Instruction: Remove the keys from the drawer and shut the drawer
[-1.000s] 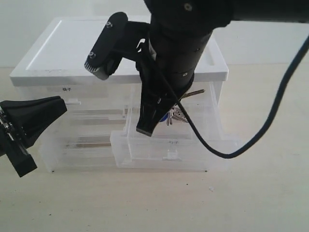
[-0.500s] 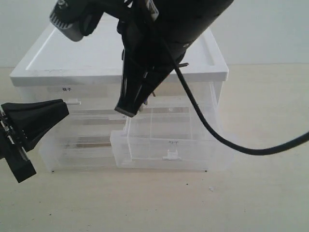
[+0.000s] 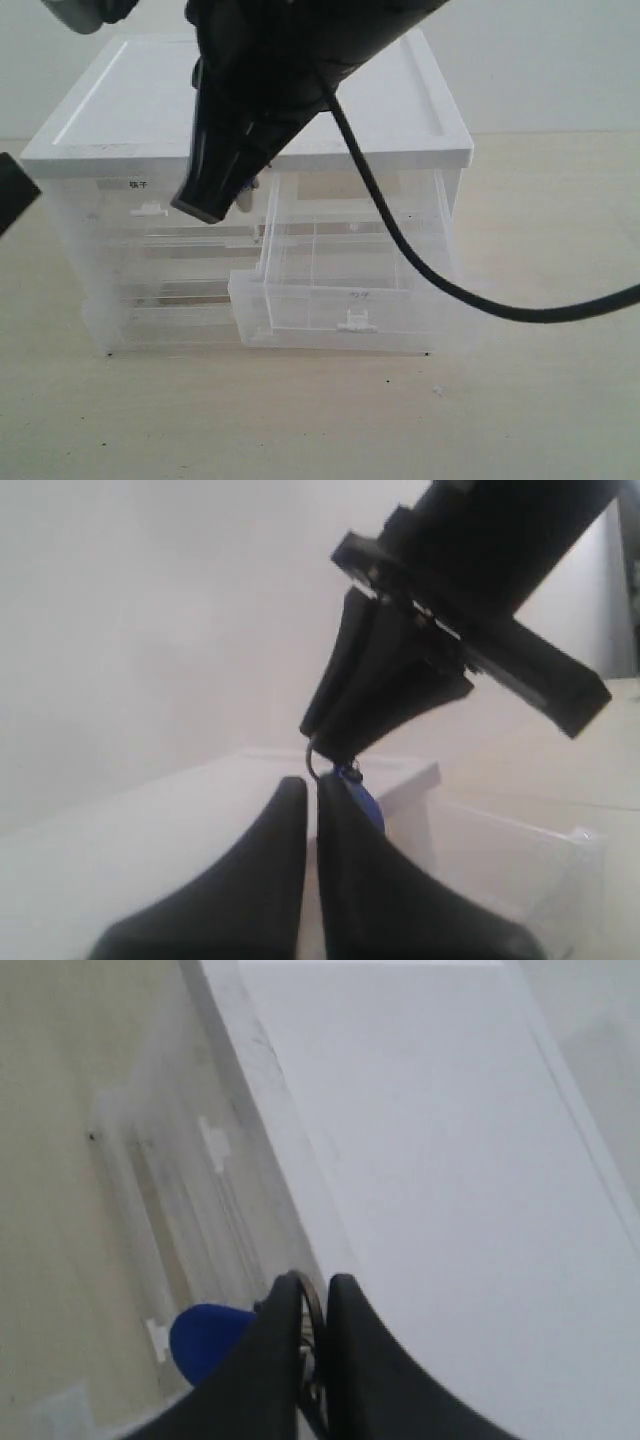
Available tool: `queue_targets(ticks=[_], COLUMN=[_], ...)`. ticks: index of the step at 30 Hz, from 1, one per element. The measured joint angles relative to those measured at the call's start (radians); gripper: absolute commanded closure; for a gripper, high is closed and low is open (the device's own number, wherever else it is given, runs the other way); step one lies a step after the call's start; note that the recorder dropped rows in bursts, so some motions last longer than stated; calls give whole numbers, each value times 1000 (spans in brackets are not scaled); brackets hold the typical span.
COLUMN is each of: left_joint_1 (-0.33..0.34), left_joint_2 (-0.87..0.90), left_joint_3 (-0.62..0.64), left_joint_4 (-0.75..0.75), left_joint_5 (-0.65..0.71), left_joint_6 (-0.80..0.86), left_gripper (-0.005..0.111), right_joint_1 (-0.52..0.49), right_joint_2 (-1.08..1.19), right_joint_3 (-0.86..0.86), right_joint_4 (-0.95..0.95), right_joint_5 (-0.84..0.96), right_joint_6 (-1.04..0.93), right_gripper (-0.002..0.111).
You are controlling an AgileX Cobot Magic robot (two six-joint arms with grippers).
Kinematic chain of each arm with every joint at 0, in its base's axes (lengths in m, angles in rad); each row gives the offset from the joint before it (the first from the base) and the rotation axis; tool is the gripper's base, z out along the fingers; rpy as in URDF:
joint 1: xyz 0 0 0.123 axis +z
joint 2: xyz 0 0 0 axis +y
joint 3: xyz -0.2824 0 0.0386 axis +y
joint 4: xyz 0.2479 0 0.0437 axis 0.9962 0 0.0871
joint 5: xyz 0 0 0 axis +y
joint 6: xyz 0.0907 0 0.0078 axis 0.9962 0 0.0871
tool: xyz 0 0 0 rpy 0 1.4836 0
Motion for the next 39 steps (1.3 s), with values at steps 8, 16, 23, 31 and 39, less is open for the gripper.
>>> queue_targets(ticks=[8, 16, 23, 31, 39], left_joint_1=[0, -39, -41, -41, -41], left_joint_2=[-464, -719, -728, -728, -728], left_joint_3=[19, 20, 22, 22, 22], left_joint_4=[-78, -87, -93, -93, -95], left_joint_5=[365, 570, 597, 597, 597], left_joint_6=[-136, -180, -182, -190, -195], left_gripper=[102, 102, 102, 102, 102], right_joint_1=[31, 31, 31, 31, 31], right_joint_2=[18, 134, 169, 242, 261], right_joint_3=[0, 0, 0, 19, 21], right_joint_4=[49, 78, 107, 123, 80], right_joint_5=[-135, -155, -149, -147, -143], right_joint_6=[8, 11, 12, 5, 5], right_gripper=[109, 109, 109, 109, 109])
